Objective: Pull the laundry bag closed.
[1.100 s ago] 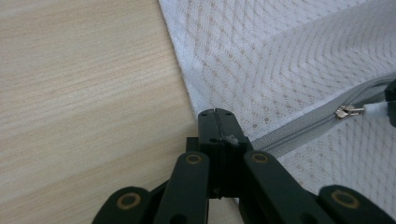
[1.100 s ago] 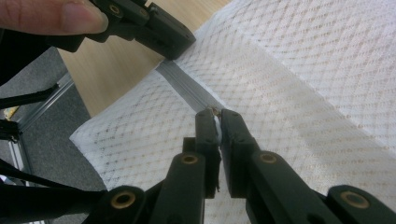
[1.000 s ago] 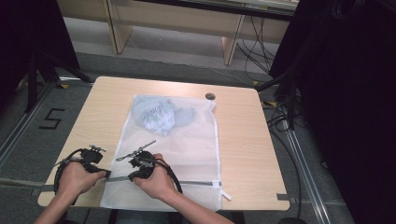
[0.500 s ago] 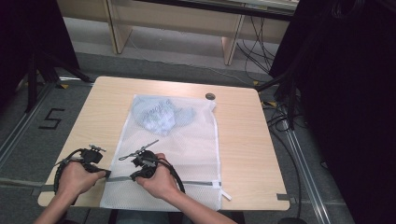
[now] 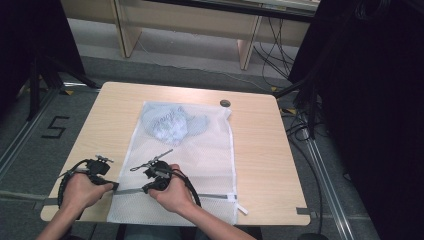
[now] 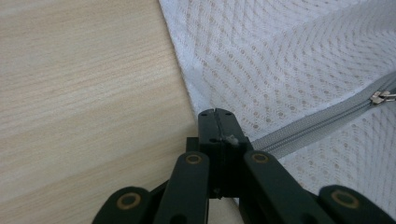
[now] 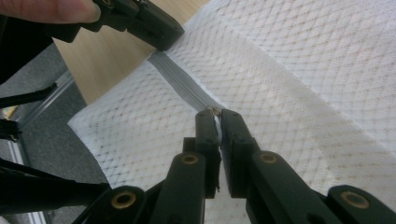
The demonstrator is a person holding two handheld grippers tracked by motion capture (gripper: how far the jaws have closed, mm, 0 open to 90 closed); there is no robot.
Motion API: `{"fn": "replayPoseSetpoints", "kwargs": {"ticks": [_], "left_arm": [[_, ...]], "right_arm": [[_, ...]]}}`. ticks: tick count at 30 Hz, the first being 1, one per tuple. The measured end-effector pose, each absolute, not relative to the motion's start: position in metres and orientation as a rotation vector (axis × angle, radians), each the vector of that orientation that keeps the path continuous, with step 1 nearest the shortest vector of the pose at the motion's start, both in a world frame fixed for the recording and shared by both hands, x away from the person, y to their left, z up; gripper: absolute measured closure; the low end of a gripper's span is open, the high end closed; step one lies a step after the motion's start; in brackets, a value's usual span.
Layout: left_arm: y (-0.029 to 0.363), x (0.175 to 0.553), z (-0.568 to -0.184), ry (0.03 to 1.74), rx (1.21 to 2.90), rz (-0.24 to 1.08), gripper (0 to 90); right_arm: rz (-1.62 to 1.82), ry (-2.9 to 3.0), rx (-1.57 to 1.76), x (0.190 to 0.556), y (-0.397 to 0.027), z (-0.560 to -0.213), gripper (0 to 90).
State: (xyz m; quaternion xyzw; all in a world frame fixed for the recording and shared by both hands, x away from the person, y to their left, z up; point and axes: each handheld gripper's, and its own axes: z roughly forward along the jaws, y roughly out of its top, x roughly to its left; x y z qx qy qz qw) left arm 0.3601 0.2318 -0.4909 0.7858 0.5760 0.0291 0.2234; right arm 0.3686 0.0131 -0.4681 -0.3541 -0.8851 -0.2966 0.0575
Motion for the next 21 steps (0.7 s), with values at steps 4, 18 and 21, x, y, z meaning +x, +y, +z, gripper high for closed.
{"fn": "replayPoseSetpoints", "kwargs": {"ticks": [4, 18, 21], "left_arm": [[0.231, 0.36, -0.491, 1.594, 2.162, 0.083, 90.0], [0.232, 0.36, -0.491, 1.59, 2.169, 0.081, 90.0], [0.231, 0.36, -0.491, 1.598, 2.153, 0.083, 90.0]], "right_arm": [[-0.897, -2.674, -1.077, 0.369, 0.012, -0.468, 87.1], [-0.889, -2.686, -1.082, 0.37, 0.002, -0.466, 87.1], [-0.883, -2.675, -1.095, 0.37, 0.0, -0.467, 87.1]]}}
